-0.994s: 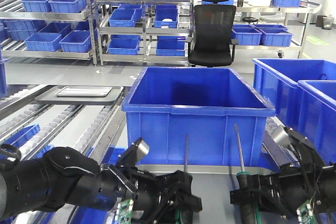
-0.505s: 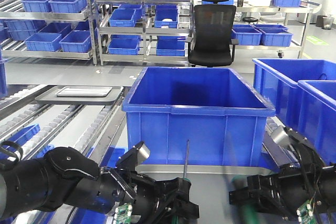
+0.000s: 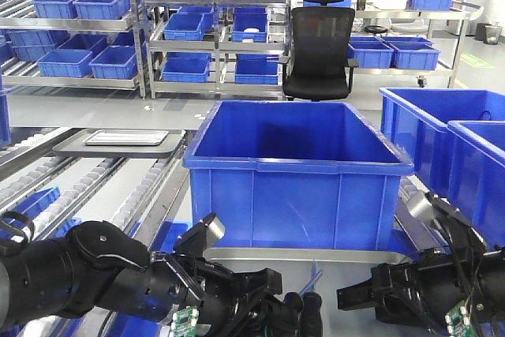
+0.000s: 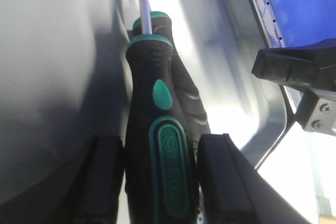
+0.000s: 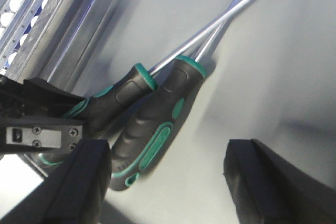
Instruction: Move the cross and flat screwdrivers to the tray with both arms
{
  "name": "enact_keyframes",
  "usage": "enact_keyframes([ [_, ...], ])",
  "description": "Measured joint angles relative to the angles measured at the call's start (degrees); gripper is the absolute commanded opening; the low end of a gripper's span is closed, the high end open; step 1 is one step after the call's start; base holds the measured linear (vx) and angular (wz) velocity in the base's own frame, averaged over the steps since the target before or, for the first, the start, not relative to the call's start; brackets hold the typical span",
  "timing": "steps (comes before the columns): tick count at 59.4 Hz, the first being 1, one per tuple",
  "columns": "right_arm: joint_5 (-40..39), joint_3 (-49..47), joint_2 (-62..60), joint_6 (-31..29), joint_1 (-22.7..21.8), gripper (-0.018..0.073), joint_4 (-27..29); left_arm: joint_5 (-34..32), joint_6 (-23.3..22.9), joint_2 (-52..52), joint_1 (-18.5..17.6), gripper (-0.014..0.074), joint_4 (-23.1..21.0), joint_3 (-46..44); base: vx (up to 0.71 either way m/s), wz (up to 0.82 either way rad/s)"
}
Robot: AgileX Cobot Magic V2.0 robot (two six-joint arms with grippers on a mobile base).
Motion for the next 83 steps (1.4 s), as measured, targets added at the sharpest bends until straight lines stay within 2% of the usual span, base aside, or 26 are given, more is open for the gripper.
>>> enact_keyframes([
  [16,0.6,0.0,0.0,0.0,0.0,0.0533,0.0,0.5,0.2,0.0,0.0,0.055,0.3,0.0,0.0,0.0],
  [27,0.8,0.0,0.0,0.0,0.0,0.0533,-0.1,0.7,0.3,0.0,0.0,0.0534,1.9,-0.1,0.0,0.0],
  [34,1.4,0.0,0.0,0.0,0.0,0.0513,-0.5,1.0,0.3,0.0,0.0,0.0441,2.6,-0.6,0.0,0.0],
  [41,1.9,0.0,-0.5,0.0,0.0,0.0406,-1.0,1.1,0.2,-0.1,0.0,0.0241,4.4,-2.2,0.0,0.0],
  [47,1.9,0.0,-2.6,0.0,0.0,0.0206,-1.3,1.2,0.1,-1.0,0.0,-0.0001,7.2,-4.2,0.0,0.0],
  [52,1.8,0.0,-5.6,0.0,0.0,0.0028,-1.4,1.6,0.0,-2.9,0.0,-0.0007,10.6,-5.7,0.0,0.0],
  [53,1.8,0.0,-6.6,0.0,0.0,-0.0018,-1.5,1.6,0.0,-3.6,0.0,-0.0006,11.4,-6.1,0.0,0.0],
  [58,1.4,0.0,-10.8,-0.2,0.0,-0.0013,-2.5,1.5,0.0,-7.6,0.0,0.0001,15.7,-7.4,0.0,0.0],
  [63,0.0,0.0,-16.7,-0.5,0.0,-0.001,-6.1,1.5,-0.3,-11.6,0.0,0.0001,21.3,-7.6,0.0,0.0],
  [72,-5.2,1.6,-31.2,-0.2,0.0,-0.0009,-19.0,1.0,-6.5,-21.1,0.0,0.0003,37.7,-5.9,0.0,0.0],
  [73,-5.9,1.9,-32.6,-0.1,0.0,-0.0009,-19.5,0.6,-7.1,-22.0,0.0,0.0003,40.8,-5.1,0.0,0.0],
  [74,-7.0,3.0,-34.8,0.0,0.0,-0.0009,-21.4,0.2,-8.1,-23.0,0.0,0.0003,41.5,-4.5,0.0,0.0],
  [76,-9.4,4.8,-39.2,0.4,0.0,-0.0009,-23.3,-1.3,-9.8,-26.1,0.0,0.0003,46.5,-2.1,0.0,0.0],
  [83,-16.8,14.5,-53.0,1.5,0.0,-0.0009,-26.4,-8.5,-15.2,-36.8,0.0,0.0003,55.8,9.1,0.0,0.0],
])
